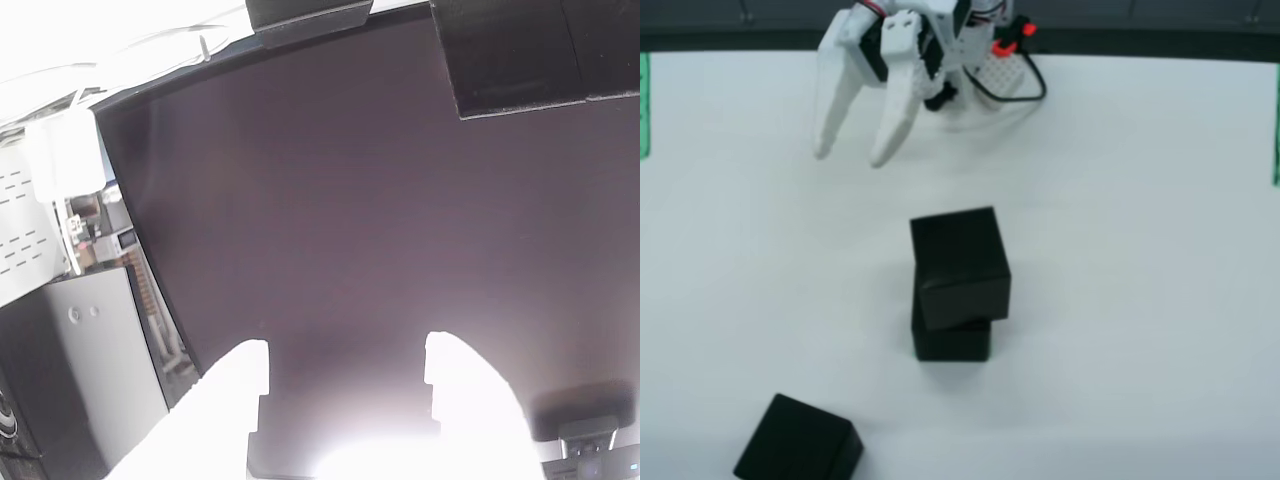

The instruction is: Stack 3 Blocks on the chosen place.

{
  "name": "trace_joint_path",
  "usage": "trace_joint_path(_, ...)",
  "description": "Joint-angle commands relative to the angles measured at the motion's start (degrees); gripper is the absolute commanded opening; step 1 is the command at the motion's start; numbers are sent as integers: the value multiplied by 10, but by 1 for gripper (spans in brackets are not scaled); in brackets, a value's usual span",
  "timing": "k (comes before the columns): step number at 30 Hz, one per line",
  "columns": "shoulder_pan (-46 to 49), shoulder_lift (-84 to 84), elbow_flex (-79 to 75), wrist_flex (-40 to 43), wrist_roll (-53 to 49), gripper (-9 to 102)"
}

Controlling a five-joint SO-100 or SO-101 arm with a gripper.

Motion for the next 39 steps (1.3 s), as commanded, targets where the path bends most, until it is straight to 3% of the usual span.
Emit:
trace_joint_path(1, -6, -2, -22, -8, 32, 16)
trace_joint_path(4, -8, -26, -105, 69, 103, 16)
trace_joint_path(10, -2, -80, -366, 393, 274, 16)
trace_joint_path(13, 12, -118, -422, 446, 312, 16)
trace_joint_path(20, 37, -217, -444, 440, 261, 20)
trace_joint_path(27, 105, -396, -457, 274, 85, 22)
trace_joint_path(32, 117, -548, -547, 271, -28, 23)
trace_joint_path(35, 112, -630, -608, 271, -50, 36)
trace_joint_path(39, 105, -719, -688, 284, -92, 40)
